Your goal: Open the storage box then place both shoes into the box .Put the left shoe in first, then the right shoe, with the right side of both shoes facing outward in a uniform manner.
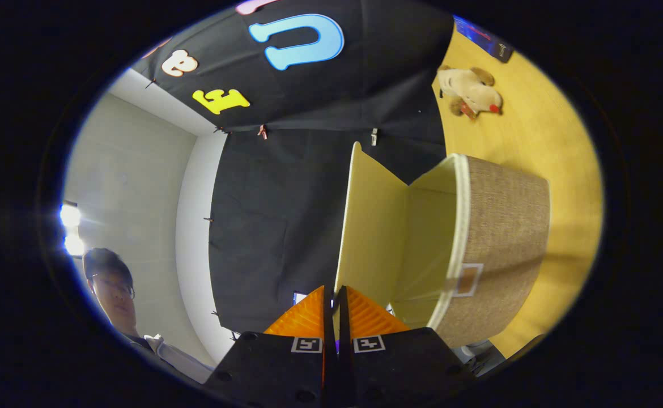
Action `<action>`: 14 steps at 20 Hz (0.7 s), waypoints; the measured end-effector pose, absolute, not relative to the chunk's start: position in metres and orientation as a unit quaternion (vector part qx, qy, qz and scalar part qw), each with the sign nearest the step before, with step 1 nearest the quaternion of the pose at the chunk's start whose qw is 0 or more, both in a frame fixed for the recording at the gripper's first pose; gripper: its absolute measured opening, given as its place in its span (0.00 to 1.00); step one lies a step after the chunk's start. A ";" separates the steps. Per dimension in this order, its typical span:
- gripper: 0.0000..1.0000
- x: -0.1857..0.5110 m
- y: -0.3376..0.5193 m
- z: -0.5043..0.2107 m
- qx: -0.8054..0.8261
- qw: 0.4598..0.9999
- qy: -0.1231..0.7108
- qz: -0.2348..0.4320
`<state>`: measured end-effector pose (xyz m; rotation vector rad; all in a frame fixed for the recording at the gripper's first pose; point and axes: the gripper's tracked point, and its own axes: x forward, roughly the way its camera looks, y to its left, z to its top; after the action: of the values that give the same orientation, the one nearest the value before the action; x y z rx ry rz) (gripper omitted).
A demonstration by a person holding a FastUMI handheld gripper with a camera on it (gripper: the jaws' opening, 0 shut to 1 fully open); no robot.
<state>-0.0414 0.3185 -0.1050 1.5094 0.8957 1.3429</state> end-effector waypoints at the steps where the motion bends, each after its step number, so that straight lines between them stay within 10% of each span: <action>1: 0.05 -0.041 0.324 -0.096 0.605 0.457 0.359 0.544; 14: 0.05 -0.030 0.445 -0.017 0.532 0.518 0.367 0.561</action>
<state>-0.0296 0.4455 -0.0174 1.2759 0.8805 1.3460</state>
